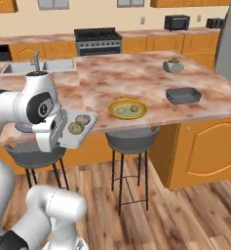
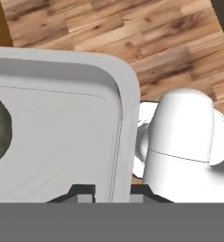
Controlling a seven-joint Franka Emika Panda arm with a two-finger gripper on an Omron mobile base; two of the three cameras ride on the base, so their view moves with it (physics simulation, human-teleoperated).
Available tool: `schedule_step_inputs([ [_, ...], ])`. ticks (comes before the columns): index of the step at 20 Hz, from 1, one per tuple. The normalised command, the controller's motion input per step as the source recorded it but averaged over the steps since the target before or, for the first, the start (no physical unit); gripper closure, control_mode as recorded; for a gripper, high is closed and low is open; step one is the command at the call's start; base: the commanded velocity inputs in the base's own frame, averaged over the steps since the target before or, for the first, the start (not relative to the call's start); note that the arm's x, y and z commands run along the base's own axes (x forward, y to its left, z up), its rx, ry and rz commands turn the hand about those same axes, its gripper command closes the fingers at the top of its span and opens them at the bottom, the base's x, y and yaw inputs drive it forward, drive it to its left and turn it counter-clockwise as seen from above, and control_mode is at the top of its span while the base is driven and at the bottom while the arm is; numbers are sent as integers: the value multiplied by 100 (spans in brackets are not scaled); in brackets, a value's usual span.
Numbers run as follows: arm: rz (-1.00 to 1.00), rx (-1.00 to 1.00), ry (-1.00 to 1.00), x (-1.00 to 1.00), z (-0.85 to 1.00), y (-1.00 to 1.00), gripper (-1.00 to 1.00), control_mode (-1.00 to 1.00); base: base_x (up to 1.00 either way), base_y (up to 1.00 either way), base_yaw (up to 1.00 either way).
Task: Place two dumplings into each of the tupperware containers and then place the containers in the fridge.
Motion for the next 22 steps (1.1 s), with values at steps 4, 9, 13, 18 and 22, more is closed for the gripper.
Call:
schedule_step_inputs([
  [4, 0, 0, 0, 0, 0, 0, 100, 100, -6, -1, -95],
  [9, 0, 0, 0, 0, 0, 0, 100, 100, 34, -82, -33],
  [13, 0, 0, 0, 0, 0, 0, 100, 100, 66, -100, -9],
  [18, 0, 0, 0, 0, 0, 0, 100, 100, 71, -100, -1],
  [22, 0, 0, 0, 0, 0, 0, 100, 100, 98, -100, 0],
])
